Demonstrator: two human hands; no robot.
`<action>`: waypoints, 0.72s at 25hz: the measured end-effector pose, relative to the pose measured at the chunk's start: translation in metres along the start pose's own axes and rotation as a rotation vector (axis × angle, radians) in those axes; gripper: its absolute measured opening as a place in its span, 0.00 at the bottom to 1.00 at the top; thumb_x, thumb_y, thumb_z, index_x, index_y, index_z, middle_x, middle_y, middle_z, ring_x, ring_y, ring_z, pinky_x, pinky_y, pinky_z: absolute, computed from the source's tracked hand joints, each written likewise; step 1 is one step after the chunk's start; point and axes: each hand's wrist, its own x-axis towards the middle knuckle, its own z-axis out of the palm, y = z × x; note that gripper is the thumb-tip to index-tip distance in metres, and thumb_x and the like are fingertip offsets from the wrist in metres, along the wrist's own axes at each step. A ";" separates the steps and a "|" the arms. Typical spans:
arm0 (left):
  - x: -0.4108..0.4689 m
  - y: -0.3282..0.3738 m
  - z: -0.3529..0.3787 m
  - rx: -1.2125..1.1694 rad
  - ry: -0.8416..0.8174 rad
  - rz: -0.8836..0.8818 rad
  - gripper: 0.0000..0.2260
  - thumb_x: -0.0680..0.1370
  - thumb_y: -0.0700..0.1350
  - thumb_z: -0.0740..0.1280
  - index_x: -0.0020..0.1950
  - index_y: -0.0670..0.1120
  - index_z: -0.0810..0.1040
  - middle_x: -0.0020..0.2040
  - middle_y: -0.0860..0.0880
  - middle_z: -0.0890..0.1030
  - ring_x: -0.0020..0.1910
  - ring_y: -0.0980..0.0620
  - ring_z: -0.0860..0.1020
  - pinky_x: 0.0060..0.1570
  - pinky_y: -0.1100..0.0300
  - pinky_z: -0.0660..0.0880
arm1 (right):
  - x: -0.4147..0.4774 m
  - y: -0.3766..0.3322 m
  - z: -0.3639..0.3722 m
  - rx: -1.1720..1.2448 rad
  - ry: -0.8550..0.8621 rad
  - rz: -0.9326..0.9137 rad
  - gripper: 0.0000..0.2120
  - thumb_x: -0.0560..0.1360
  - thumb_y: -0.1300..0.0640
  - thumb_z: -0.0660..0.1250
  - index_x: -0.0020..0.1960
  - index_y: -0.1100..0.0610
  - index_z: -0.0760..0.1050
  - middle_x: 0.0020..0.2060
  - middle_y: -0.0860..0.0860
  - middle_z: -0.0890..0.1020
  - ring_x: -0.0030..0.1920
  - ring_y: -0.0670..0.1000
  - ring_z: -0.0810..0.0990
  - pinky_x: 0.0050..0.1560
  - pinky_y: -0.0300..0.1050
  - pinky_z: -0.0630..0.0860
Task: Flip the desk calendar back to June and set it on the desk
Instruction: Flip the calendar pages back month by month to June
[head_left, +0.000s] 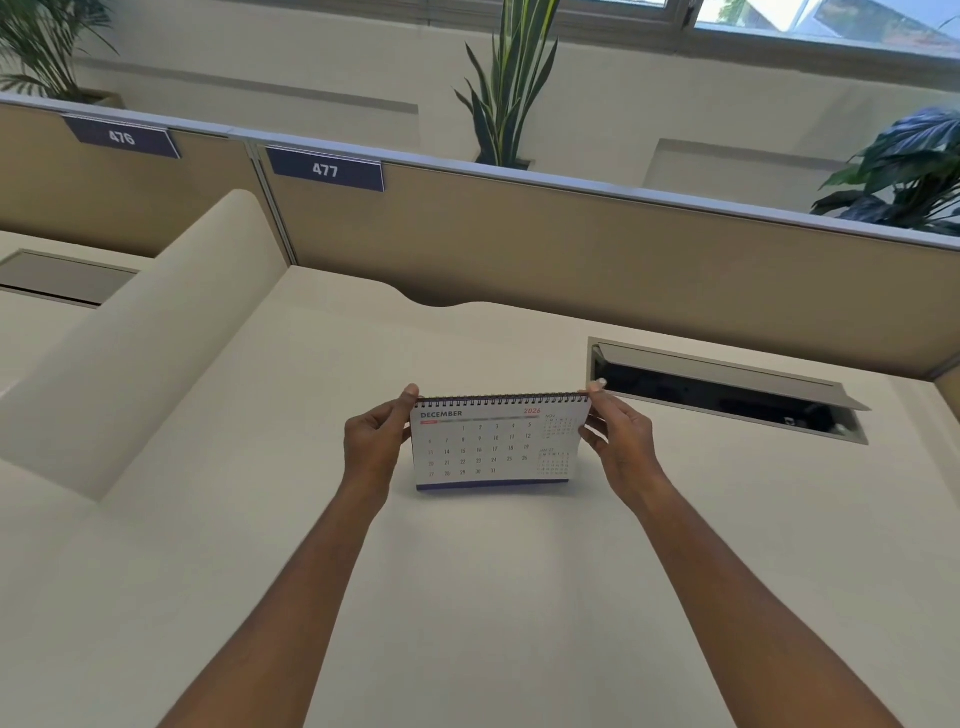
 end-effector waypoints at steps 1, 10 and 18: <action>0.001 -0.001 0.001 0.001 0.008 -0.009 0.14 0.78 0.56 0.75 0.39 0.48 0.90 0.47 0.47 0.91 0.53 0.48 0.87 0.56 0.54 0.82 | 0.001 0.001 0.000 -0.001 0.004 0.009 0.15 0.80 0.47 0.69 0.51 0.59 0.84 0.45 0.53 0.88 0.50 0.51 0.83 0.54 0.48 0.81; 0.002 -0.004 0.005 -0.003 0.079 -0.059 0.15 0.75 0.58 0.75 0.33 0.50 0.87 0.45 0.48 0.90 0.51 0.49 0.86 0.56 0.52 0.83 | 0.003 0.002 0.003 0.002 0.063 0.067 0.20 0.79 0.44 0.69 0.58 0.61 0.82 0.45 0.52 0.89 0.50 0.51 0.83 0.51 0.46 0.80; -0.001 -0.004 -0.001 -0.037 0.088 -0.078 0.21 0.74 0.65 0.74 0.46 0.47 0.90 0.51 0.48 0.90 0.54 0.50 0.87 0.56 0.55 0.82 | 0.000 0.009 -0.001 -0.034 0.094 0.102 0.26 0.79 0.38 0.67 0.60 0.60 0.82 0.53 0.55 0.87 0.55 0.55 0.83 0.50 0.49 0.81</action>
